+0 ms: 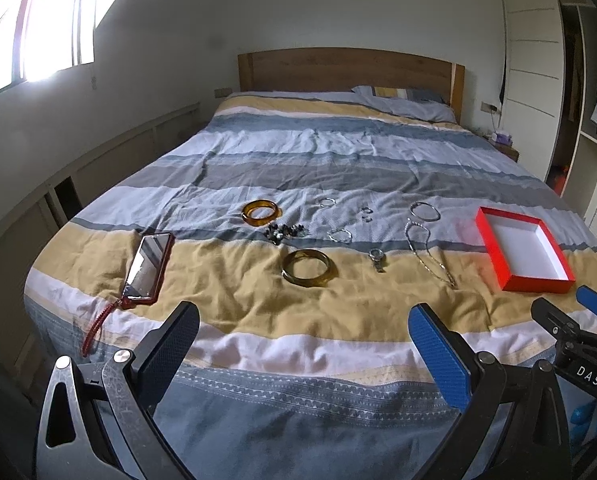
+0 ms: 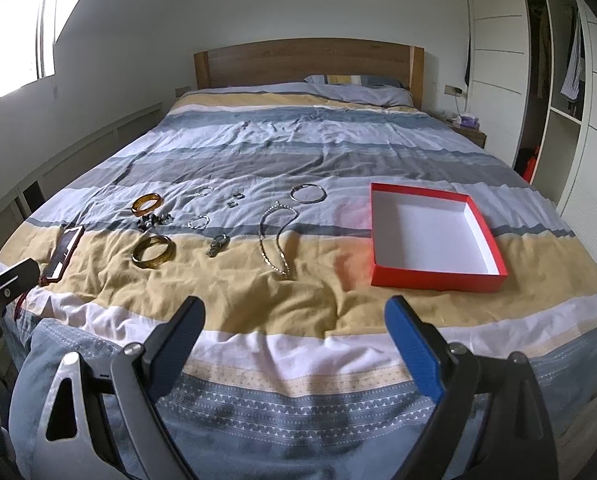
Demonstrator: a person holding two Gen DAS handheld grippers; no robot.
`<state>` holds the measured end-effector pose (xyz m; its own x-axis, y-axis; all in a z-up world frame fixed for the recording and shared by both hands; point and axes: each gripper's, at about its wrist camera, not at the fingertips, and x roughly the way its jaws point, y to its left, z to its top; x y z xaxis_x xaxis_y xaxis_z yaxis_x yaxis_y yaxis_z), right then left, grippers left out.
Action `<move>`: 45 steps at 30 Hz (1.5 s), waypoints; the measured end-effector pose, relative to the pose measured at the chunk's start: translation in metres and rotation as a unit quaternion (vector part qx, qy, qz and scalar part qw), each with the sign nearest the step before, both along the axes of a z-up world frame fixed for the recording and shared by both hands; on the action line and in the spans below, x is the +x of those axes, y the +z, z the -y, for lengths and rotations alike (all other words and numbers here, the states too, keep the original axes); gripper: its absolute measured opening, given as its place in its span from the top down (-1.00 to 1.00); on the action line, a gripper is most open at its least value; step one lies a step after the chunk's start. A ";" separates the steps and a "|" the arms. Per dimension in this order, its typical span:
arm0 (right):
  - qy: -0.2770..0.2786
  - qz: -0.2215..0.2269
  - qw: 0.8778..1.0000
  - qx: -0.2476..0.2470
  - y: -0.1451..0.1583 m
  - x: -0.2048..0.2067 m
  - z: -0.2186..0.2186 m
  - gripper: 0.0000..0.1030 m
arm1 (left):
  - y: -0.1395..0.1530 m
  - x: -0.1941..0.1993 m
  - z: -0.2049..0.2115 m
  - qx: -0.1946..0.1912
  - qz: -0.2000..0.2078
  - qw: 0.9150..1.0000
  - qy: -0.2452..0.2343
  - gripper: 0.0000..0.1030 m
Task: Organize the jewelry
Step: 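Move both tools toward the jewelry on the bed, then grasp the silver chain necklace with the right tool while the left grasps the dark bangle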
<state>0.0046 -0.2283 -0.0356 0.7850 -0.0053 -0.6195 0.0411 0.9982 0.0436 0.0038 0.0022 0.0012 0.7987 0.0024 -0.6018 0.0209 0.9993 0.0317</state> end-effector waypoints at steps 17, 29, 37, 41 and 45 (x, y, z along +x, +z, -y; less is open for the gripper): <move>0.010 0.011 1.000 -0.013 -0.006 0.009 -0.006 -0.78 | -0.014 0.017 -0.012 0.000 -0.028 0.999 0.022 -0.99; 0.007 -0.029 0.999 0.018 -0.025 0.034 0.006 -0.78 | -0.028 0.041 -0.032 -0.017 -0.031 0.998 0.043 -0.99; 0.023 -0.051 0.998 0.031 -0.037 0.062 0.013 -0.75 | -0.045 0.072 -0.034 -0.024 -0.070 0.997 0.033 -0.99; 0.036 -0.061 0.997 0.038 -0.043 0.082 0.014 -0.74 | -0.055 0.094 -0.029 -0.023 -0.084 0.996 0.021 -0.98; 0.048 -0.071 0.995 0.047 -0.050 0.105 0.015 -0.72 | -0.067 0.118 -0.025 -0.026 -0.095 0.995 0.007 -0.97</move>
<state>0.1099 -0.2431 -0.0859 0.6837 0.1295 -0.7182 -0.0427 0.9895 0.1378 0.1220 0.0267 -0.0657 0.6699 -0.0228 -0.7421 0.0073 0.9997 -0.0241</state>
